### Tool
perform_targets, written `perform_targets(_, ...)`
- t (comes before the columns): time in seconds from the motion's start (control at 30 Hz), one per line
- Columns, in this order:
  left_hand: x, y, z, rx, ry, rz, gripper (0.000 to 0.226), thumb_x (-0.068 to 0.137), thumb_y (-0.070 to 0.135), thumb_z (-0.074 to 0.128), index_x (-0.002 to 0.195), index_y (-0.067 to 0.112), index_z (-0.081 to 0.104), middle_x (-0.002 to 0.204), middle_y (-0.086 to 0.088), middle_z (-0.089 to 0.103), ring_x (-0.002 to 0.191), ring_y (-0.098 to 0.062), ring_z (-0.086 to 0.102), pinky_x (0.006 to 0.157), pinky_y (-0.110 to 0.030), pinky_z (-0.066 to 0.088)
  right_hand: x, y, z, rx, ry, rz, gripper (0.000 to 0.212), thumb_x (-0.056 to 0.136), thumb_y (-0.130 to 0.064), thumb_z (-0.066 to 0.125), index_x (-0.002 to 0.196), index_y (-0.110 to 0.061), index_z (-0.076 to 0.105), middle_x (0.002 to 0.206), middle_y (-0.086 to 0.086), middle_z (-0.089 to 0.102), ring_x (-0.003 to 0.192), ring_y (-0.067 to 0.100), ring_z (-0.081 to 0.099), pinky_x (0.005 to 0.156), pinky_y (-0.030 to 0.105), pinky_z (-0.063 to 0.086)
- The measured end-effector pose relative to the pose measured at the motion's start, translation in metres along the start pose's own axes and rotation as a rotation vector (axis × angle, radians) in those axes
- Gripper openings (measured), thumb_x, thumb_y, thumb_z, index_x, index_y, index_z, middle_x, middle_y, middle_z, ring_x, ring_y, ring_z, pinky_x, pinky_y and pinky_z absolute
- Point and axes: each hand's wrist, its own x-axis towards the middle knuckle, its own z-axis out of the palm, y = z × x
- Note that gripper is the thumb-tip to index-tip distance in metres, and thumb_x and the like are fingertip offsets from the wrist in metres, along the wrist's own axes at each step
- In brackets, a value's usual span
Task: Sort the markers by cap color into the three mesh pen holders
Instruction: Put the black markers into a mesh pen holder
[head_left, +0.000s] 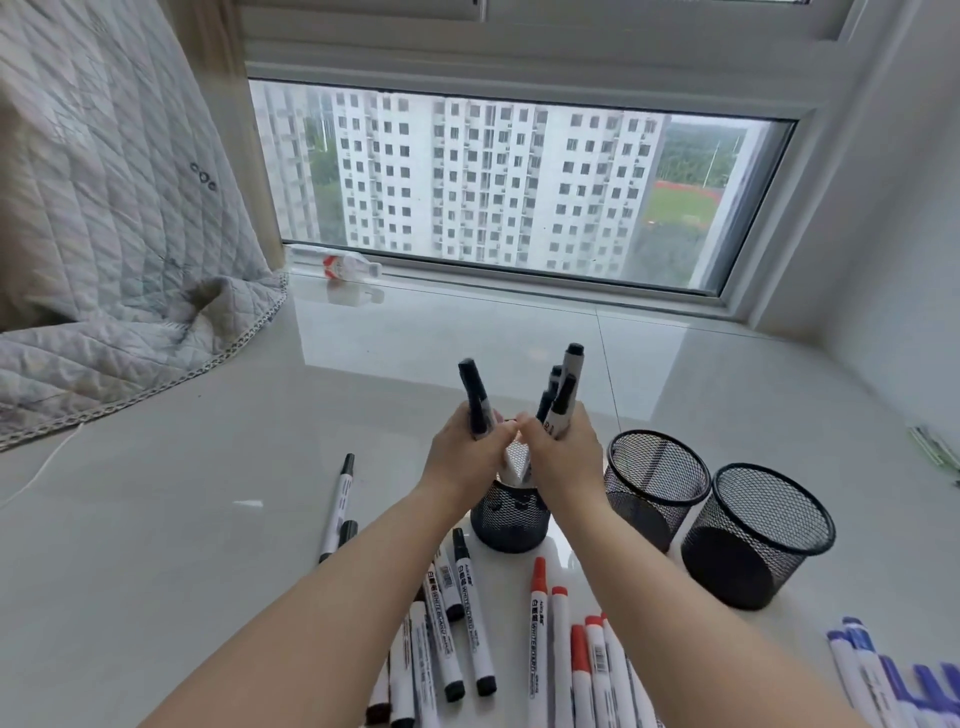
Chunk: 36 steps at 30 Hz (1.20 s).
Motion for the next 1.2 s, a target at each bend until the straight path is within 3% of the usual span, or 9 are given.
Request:
perform_targets(0.17, 0.002, 0.0, -0.002, 0.027, 0.046, -0.022, 0.016, 0.088, 0.034, 0.056, 0.081, 0.019, 0.058, 0.08, 0.001, 0.062, 0.079, -0.018, 0.057, 0.069, -0.027, 0.043, -0.004, -0.001, 0.008, -0.057, 0.051, -0.041, 0.023, 0.083, -0.03, 0.062, 0.071, -0.022, 0.043, 0.064, -0.009, 0.044, 0.056, 0.008, 0.042, 0.053, 0.024, 0.032)
perform_targets(0.33, 0.001, 0.003, -0.006, 0.075, 0.006, -0.051, 0.021, 0.089, 0.039, 0.053, 0.076, 0.023, 0.055, 0.078, 0.004, 0.06, 0.079, -0.017, 0.056, 0.069, -0.028, 0.041, 0.001, -0.004, 0.006, -0.108, -0.01, 0.014, 0.033, 0.085, -0.037, 0.059, 0.065, -0.016, 0.044, 0.087, 0.005, 0.045, 0.063, 0.016, 0.046, 0.057, 0.026, 0.034)
perform_targets(0.43, -0.005, 0.009, -0.012, 0.038, 0.002, -0.04, 0.02, 0.092, 0.043, 0.047, 0.083, 0.026, 0.054, 0.079, 0.006, 0.057, 0.079, -0.015, 0.053, 0.07, -0.029, 0.04, -0.001, -0.01, -0.002, -0.163, -0.139, 0.093, 0.04, 0.082, -0.05, 0.059, 0.103, -0.016, 0.053, 0.11, 0.007, 0.055, 0.091, 0.017, 0.056, 0.074, 0.032, 0.045)
perform_targets(0.5, -0.011, 0.014, -0.021, 0.001, 0.007, -0.029, 0.028, 0.094, 0.046, 0.04, 0.1, 0.022, 0.055, 0.094, 0.003, 0.06, 0.087, -0.013, 0.057, 0.077, -0.03, 0.042, -0.005, -0.014, -0.008, -0.195, -0.202, 0.114, 0.07, 0.083, -0.052, 0.056, 0.138, -0.015, 0.034, 0.137, 0.008, 0.046, 0.122, 0.024, 0.047, 0.1, 0.041, 0.041)
perform_targets(0.57, -0.019, 0.016, -0.034, 0.01, 0.011, -0.013, 0.04, 0.095, 0.049, 0.034, 0.112, 0.018, 0.052, 0.106, 0.003, 0.06, 0.094, -0.011, 0.058, 0.083, -0.033, 0.042, -0.013, -0.019, -0.012, -0.248, -0.177, 0.029, 0.078, 0.085, -0.05, 0.054, 0.146, -0.016, 0.019, 0.148, 0.007, 0.034, 0.135, 0.024, 0.033, 0.11, 0.043, 0.031)
perform_targets(0.73, -0.048, 0.012, -0.069, 0.028, 0.095, 0.03, 0.031, 0.099, 0.041, 0.029, 0.098, 0.021, 0.054, 0.091, 0.004, 0.06, 0.082, -0.012, 0.057, 0.077, -0.032, 0.042, -0.049, -0.034, -0.015, -0.491, 0.053, -0.386, 0.051, 0.084, -0.032, 0.06, 0.128, -0.012, 0.045, 0.127, 0.006, 0.047, 0.12, 0.023, 0.037, 0.096, 0.026, 0.026)
perform_targets(0.83, -0.071, 0.005, -0.093, 0.062, 0.144, 0.032, 0.031, 0.099, 0.037, 0.031, 0.086, 0.027, 0.057, 0.084, 0.004, 0.062, 0.078, -0.013, 0.057, 0.068, -0.027, 0.041, -0.071, -0.037, -0.013, -0.529, 0.086, -0.539, 0.027, 0.079, -0.019, 0.064, 0.105, -0.011, 0.058, 0.104, 0.007, 0.056, 0.099, 0.026, 0.046, 0.084, 0.031, 0.032)
perform_targets(1.0, -0.097, -0.015, -0.123, 0.427, 0.212, -0.056, 0.01, 0.091, 0.027, 0.049, 0.09, 0.025, 0.059, 0.093, 0.004, 0.062, 0.085, -0.014, 0.056, 0.073, -0.026, 0.04, -0.105, -0.026, -0.001, -0.558, -0.081, -0.506, 0.014, 0.082, -0.013, 0.059, 0.096, -0.011, 0.063, 0.092, 0.004, 0.059, 0.094, 0.022, 0.048, 0.085, 0.029, 0.036)
perform_targets(1.2, -0.108, -0.043, -0.121, 0.781, 0.155, -0.102, 0.037, 0.087, 0.035, 0.053, 0.123, 0.023, 0.053, 0.127, -0.005, 0.043, 0.121, -0.025, 0.036, 0.102, -0.033, 0.031, -0.138, -0.004, 0.028, -0.715, -0.344, -0.371, 0.024, 0.091, -0.027, 0.047, 0.106, -0.016, 0.062, 0.103, 0.001, 0.064, 0.1, 0.017, 0.047, 0.084, 0.027, 0.036)
